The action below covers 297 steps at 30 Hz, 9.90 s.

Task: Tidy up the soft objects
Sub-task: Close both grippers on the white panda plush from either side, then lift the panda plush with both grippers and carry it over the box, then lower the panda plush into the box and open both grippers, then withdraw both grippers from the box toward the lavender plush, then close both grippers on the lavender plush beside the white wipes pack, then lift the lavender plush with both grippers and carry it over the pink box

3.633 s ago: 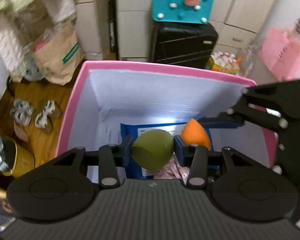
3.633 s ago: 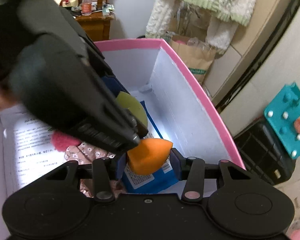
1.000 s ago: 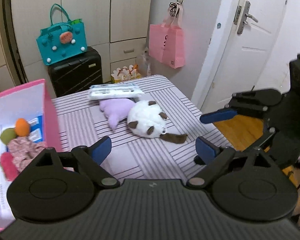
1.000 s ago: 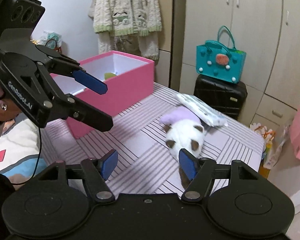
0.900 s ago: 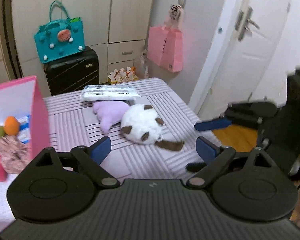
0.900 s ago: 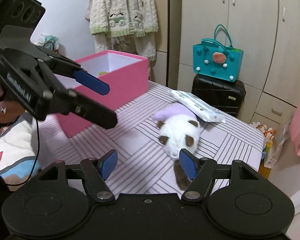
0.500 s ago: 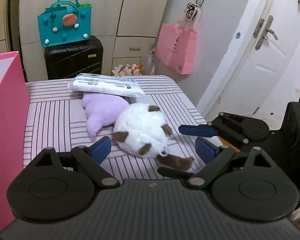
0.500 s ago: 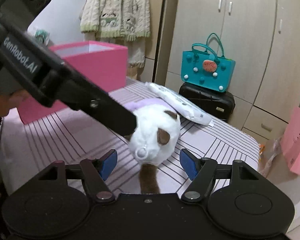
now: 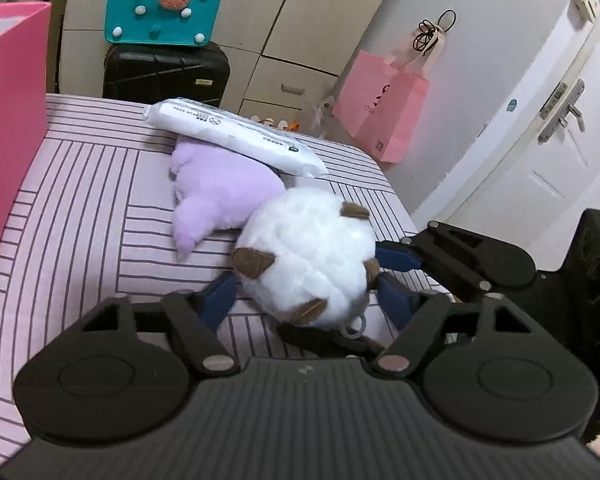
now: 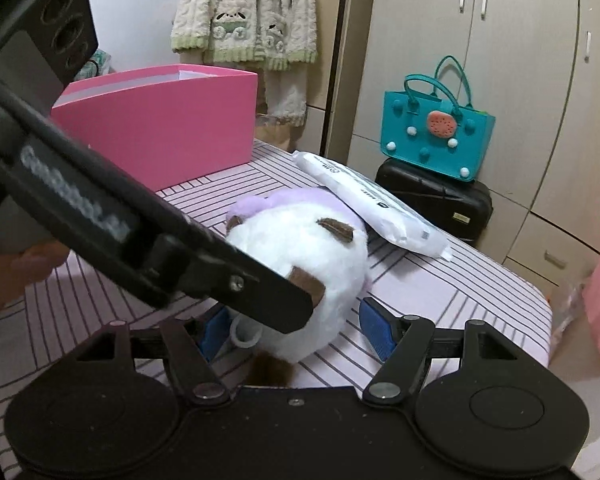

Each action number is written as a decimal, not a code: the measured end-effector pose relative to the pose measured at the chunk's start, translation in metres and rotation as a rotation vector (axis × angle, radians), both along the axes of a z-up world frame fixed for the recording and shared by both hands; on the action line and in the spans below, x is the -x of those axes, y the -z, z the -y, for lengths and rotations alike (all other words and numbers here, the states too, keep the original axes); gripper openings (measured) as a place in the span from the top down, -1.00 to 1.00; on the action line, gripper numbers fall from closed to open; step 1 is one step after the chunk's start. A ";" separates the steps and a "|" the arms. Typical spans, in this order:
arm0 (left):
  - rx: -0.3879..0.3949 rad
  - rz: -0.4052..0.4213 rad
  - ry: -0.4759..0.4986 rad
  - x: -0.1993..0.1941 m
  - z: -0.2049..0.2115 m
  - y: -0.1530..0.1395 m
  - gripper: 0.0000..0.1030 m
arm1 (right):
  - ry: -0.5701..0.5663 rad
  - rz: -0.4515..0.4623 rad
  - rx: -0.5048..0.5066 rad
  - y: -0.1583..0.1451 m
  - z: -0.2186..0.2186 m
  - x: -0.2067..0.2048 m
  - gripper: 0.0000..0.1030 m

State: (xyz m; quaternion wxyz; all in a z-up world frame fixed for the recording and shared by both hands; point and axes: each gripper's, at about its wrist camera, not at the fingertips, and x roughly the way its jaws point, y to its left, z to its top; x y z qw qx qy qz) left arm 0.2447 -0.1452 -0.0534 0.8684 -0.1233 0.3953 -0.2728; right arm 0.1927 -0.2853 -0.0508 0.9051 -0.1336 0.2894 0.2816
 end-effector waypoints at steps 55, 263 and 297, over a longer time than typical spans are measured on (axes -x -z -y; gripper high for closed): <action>-0.050 0.030 0.188 0.114 -0.113 -0.121 -0.10 | 0.004 -0.053 -0.016 -0.120 -0.102 0.104 -0.22; 0.056 0.079 -0.093 0.045 -0.050 0.017 0.13 | 0.100 -0.119 -0.144 -0.001 -0.005 0.036 0.04; -0.091 0.260 0.009 0.125 -0.102 -0.093 0.13 | 0.045 -0.115 -0.226 -0.094 -0.054 0.084 0.05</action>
